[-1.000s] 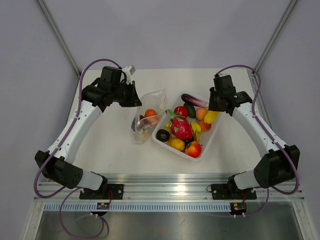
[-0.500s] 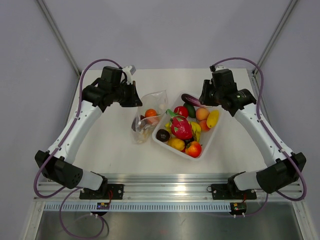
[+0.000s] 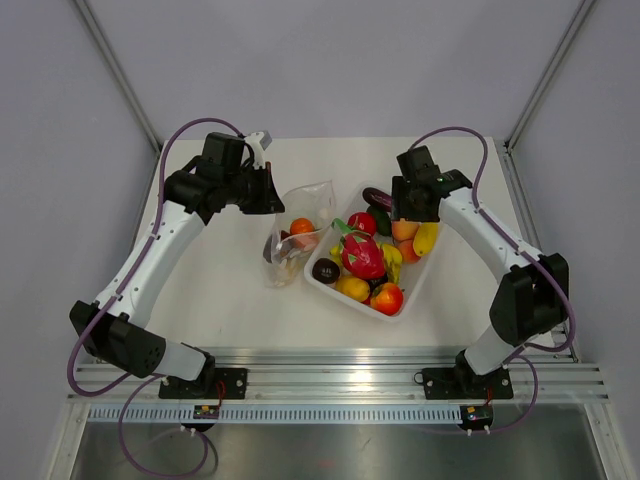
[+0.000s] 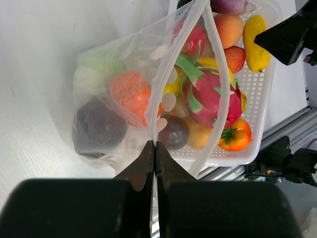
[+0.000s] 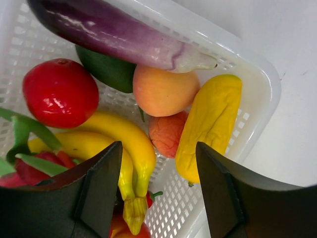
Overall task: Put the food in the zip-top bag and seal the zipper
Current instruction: Pick up the fake vegetable from the bin.
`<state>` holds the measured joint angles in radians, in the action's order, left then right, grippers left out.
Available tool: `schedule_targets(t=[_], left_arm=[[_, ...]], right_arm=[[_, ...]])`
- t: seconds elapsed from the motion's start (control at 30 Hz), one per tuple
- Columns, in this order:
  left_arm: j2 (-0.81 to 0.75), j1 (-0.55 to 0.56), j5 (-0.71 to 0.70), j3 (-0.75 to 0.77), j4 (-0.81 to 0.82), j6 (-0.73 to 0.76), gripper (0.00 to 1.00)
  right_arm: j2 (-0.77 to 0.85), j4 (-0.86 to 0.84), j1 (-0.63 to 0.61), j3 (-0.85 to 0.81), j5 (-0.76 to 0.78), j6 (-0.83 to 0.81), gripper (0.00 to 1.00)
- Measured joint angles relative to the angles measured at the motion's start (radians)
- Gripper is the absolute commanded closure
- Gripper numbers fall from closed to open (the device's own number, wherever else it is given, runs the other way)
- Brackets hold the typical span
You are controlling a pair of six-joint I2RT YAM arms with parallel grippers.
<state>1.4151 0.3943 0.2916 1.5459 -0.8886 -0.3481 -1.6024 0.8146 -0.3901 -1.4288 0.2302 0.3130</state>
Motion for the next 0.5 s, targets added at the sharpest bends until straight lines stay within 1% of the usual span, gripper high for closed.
schedule_targets(t=[0.13, 0.33, 0.5], left_arm=[[0.000, 0.000, 0.000, 0.000, 0.000, 0.000, 1.00], [0.000, 0.000, 0.000, 0.000, 0.000, 0.000, 1.00], [0.000, 0.001, 0.000, 0.000, 0.000, 0.000, 1.00]], right_arm=[[-0.039, 0.014, 0.000, 0.000, 0.048, 0.005, 0.31], [-0.066, 0.020, 0.003, 0.008, 0.061, 0.004, 0.32], [-0.085, -0.026, -0.002, 0.008, 0.074, -0.073, 0.33]])
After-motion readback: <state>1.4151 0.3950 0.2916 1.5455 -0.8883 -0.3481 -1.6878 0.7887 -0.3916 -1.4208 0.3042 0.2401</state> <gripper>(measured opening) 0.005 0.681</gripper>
